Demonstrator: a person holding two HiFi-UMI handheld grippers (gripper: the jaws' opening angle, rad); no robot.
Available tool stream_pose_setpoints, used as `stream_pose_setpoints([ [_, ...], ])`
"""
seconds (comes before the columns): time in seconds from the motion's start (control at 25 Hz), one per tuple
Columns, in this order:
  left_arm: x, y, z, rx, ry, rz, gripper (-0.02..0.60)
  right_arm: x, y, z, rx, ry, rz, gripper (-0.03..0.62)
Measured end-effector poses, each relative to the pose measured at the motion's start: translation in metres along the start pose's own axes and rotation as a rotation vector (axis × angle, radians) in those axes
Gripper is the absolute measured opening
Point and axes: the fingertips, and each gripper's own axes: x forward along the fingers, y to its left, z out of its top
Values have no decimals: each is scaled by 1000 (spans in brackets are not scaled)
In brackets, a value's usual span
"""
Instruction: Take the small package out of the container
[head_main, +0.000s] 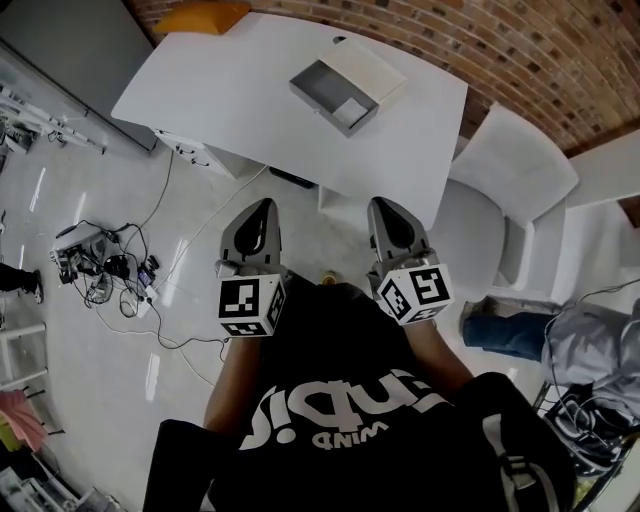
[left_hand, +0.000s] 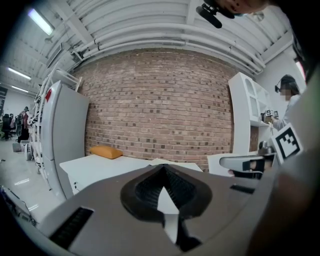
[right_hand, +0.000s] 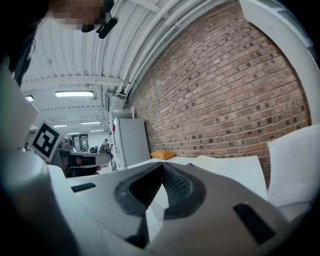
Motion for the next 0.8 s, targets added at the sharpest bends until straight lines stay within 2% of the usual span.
stream_pose_setpoints([
  [0.36,18,7,-1,-5,1,37,5,21,-12,-9,9,22,33,-2],
  [0.8,69,22,6,-12,8,-1,5,66,-33,0,-2,32,18,-2],
])
